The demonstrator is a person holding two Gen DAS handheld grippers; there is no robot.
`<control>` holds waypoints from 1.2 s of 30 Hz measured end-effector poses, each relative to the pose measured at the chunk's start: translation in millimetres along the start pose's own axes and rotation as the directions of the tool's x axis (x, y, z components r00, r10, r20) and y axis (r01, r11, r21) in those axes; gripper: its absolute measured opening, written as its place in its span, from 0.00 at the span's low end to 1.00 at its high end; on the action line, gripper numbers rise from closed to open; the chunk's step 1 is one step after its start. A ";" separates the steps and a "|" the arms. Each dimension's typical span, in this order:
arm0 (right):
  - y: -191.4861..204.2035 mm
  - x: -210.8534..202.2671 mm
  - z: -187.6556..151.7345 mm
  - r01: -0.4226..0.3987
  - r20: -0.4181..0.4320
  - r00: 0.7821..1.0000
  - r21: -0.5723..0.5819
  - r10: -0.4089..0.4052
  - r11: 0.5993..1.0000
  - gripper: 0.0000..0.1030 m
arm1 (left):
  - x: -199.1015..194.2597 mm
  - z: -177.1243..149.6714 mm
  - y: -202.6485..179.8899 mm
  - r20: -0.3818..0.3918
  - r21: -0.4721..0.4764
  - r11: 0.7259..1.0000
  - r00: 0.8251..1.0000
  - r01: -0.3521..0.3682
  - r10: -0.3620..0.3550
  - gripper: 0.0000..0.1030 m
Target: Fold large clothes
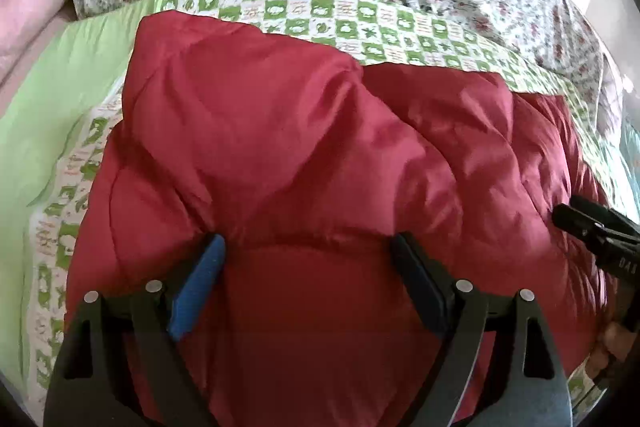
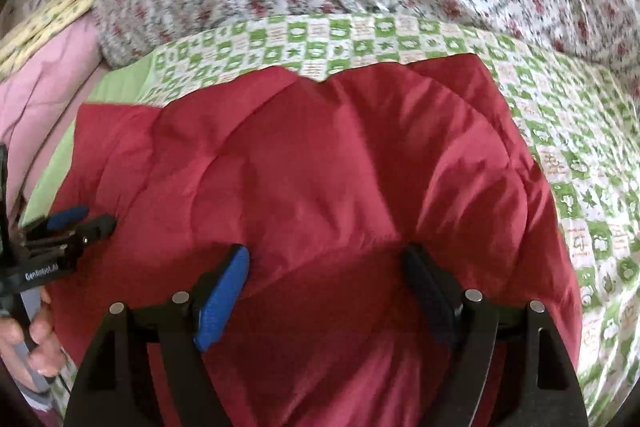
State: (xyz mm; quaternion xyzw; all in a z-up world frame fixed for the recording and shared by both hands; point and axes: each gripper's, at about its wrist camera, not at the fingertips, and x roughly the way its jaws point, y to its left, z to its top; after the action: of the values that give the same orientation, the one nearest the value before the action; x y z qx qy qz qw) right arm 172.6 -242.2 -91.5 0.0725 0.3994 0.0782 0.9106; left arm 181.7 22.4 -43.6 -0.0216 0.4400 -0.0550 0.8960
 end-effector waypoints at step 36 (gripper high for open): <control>-23.3 -24.4 0.1 0.005 0.088 0.996 0.119 -0.016 0.993 0.80 | -35.1 -48.8 15.5 -0.021 -0.006 0.998 0.998 0.064 -0.064 0.86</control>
State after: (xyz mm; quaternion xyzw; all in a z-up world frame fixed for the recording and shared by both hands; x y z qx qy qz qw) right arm 158.2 -269.9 -78.5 0.1277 0.3630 0.0463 0.9218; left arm 123.0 42.3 -47.3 -0.0375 0.4487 -0.0828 0.8890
